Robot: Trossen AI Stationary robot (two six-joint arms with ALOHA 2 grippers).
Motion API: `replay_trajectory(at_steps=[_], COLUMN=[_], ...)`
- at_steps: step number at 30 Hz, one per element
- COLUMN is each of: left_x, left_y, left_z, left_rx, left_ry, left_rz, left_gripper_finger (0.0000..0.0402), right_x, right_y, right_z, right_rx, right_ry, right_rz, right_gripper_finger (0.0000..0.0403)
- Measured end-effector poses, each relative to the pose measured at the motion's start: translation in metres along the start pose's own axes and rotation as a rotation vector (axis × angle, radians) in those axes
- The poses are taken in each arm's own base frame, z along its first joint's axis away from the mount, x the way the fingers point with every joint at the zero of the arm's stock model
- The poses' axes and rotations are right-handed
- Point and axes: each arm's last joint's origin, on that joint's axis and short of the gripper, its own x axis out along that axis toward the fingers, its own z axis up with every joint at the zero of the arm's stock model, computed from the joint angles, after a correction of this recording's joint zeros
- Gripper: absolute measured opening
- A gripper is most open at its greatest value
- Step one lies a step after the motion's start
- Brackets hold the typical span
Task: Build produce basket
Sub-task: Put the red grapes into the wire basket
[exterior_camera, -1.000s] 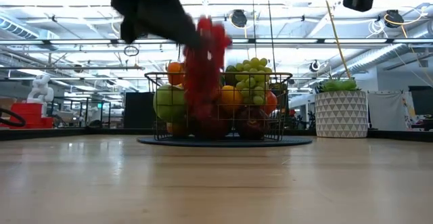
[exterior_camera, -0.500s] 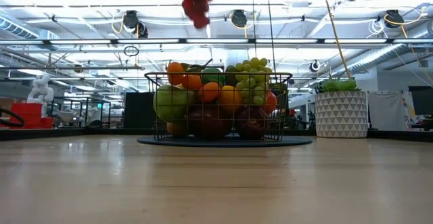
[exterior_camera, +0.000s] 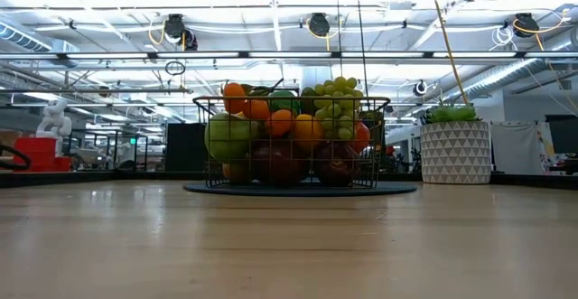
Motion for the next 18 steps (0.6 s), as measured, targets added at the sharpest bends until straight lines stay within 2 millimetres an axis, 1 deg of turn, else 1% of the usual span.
replay_trajectory(at_steps=[5,8,10,15,18], left_x=[-0.004,-0.005,-0.007,-0.010,-0.014], left_y=[0.018,0.026,0.030,0.038,0.043], left_z=[0.009,0.017,0.024,0.042,0.053], left_rx=[-0.026,-0.041,-0.050,-0.067,-0.100], left_ry=[-0.039,-0.063,-0.079,-0.117,-0.151], left_rz=[0.064,0.095,0.114,0.151,0.139], left_gripper_finger=[0.0013,0.0006,0.0006,0.0015,0.0007], right_x=[-0.007,-0.014,-0.018,-0.032,-0.040], right_y=[0.000,0.000,-0.001,-0.010,-0.014], right_z=[0.006,0.012,0.018,0.030,0.036], right_rx=[-0.303,-0.427,-0.457,-0.456,-0.472], right_ry=[-0.029,-0.057,-0.081,-0.117,-0.126], right_rz=[0.012,0.016,0.011,-0.016,-0.009], right_gripper_finger=[0.0001,0.0000,0.0000,0.0000,0.0000])
